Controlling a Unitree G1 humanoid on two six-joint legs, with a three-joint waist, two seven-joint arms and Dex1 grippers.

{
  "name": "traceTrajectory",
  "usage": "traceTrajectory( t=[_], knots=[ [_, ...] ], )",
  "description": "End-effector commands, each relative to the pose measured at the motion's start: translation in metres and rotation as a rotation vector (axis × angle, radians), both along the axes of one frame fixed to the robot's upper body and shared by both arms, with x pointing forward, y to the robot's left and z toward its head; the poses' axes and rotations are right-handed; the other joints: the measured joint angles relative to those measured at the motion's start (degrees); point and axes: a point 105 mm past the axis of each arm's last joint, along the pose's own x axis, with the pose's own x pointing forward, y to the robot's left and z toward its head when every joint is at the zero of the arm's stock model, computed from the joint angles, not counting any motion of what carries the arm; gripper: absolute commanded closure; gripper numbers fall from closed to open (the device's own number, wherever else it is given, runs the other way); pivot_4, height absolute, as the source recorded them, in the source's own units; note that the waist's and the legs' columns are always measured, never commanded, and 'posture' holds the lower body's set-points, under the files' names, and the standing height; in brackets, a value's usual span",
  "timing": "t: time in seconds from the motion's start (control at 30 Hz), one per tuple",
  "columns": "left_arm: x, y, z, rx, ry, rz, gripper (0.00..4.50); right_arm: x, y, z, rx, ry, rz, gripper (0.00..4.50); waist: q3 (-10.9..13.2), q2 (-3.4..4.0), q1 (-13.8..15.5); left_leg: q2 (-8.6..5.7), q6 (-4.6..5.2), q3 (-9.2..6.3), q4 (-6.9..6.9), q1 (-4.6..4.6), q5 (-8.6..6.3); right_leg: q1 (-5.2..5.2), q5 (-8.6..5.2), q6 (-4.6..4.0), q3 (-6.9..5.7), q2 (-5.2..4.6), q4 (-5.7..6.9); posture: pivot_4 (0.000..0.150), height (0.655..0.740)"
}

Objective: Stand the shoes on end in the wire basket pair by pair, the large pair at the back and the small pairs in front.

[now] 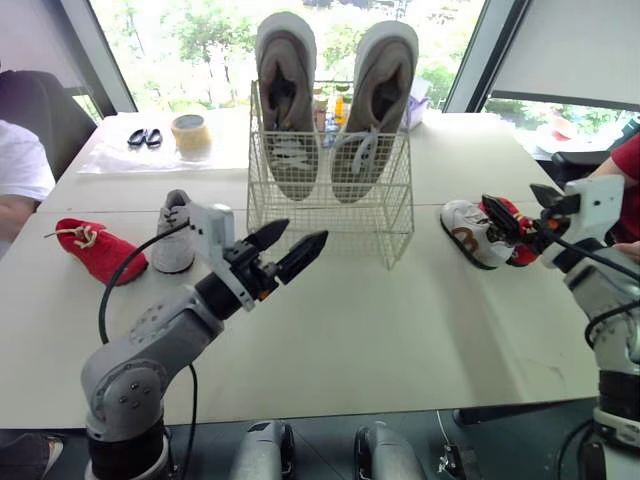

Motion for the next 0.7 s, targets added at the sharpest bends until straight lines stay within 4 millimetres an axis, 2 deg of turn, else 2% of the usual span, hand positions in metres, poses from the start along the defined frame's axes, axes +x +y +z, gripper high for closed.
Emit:
traceTrajectory(
  t=[0.03, 0.13, 0.3, 0.43, 0.6, 0.7],
  knots=[
    [-0.014, 0.000, -0.010, 0.028, -0.004, -0.055, 0.02, -0.007, -0.009, -0.011, -0.004, 0.037, 0.012, 0.00, -0.03, 0.03, -0.02, 0.01, 0.00, 0.00, -0.04, 0.01, 0.00, 0.00, -0.01, -0.02, 0.00, 0.00, -0.02, 0.150, 0.7351],
    [-0.017, 0.004, -0.023, 0.035, 0.031, -0.037, 0.02, -0.015, -0.013, -0.032, 0.013, 0.087, -0.007, 0.00, -0.04, 0.06, 0.19, 0.01, -0.01, -0.02, -0.20, 0.03, 0.00, 0.00, -0.02, -0.04, 0.01, -0.01, -0.17, 0.150, 0.7351],
    [-0.017, 0.003, -0.026, 0.028, 0.056, -0.036, 0.02, -0.020, -0.011, -0.045, 0.028, 0.119, -0.001, 0.00, -0.20, 0.32, 0.09, 0.05, -0.01, -0.09, -0.23, 0.00, -0.01, 0.07, -0.02, -0.14, 0.01, -0.01, -0.45, 0.150, 0.7351],
    [-0.012, 0.001, -0.027, 0.066, 0.064, -0.039, 0.02, -0.027, -0.020, -0.074, 0.016, 0.173, -0.052, 0.00, -0.34, 0.44, 0.29, 0.01, 0.01, -0.08, -0.40, 0.01, -0.01, 0.10, -0.01, -0.15, 0.02, -0.01, -0.64, 0.150, 0.7351],
    [-0.012, 0.000, -0.025, 0.068, 0.056, -0.044, 0.02, -0.019, -0.020, -0.084, 0.013, 0.186, -0.063, 0.00, -0.42, 0.57, -0.06, -0.04, 0.00, 0.01, -0.48, 0.07, 0.00, 0.10, 0.02, -0.11, 0.04, 0.00, -0.70, 0.150, 0.7351],
    [-0.005, 0.003, -0.016, 0.030, 0.042, -0.018, 0.02, -0.013, -0.021, -0.087, 0.015, 0.183, -0.069, 0.00, -0.42, 0.58, -0.03, -0.03, -0.02, 0.03, -0.54, 0.19, 0.01, 0.13, 0.01, -0.13, 0.04, 0.00, -0.69, 0.150, 0.7351]
  ],
)
